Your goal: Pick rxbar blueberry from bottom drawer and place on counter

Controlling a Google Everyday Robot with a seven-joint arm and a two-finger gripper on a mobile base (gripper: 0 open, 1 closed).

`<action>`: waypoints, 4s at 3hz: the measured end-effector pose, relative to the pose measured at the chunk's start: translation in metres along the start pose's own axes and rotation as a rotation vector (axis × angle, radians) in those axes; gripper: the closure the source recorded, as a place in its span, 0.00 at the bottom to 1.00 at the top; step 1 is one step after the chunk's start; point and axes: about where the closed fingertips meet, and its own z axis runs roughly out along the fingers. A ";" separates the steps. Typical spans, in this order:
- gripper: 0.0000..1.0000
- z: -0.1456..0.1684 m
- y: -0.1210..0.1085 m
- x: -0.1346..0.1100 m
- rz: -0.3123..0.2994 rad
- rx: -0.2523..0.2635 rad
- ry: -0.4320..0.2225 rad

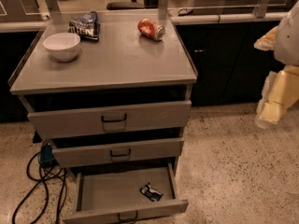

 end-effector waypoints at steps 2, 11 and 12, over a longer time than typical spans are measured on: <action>0.00 0.018 0.012 0.003 -0.035 0.005 -0.012; 0.00 0.554 0.171 -0.002 -0.118 -0.100 -0.253; 0.00 0.554 0.171 -0.002 -0.118 -0.100 -0.253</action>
Offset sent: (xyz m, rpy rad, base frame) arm -0.0221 0.0070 -0.0749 -0.0017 -0.0222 0.1152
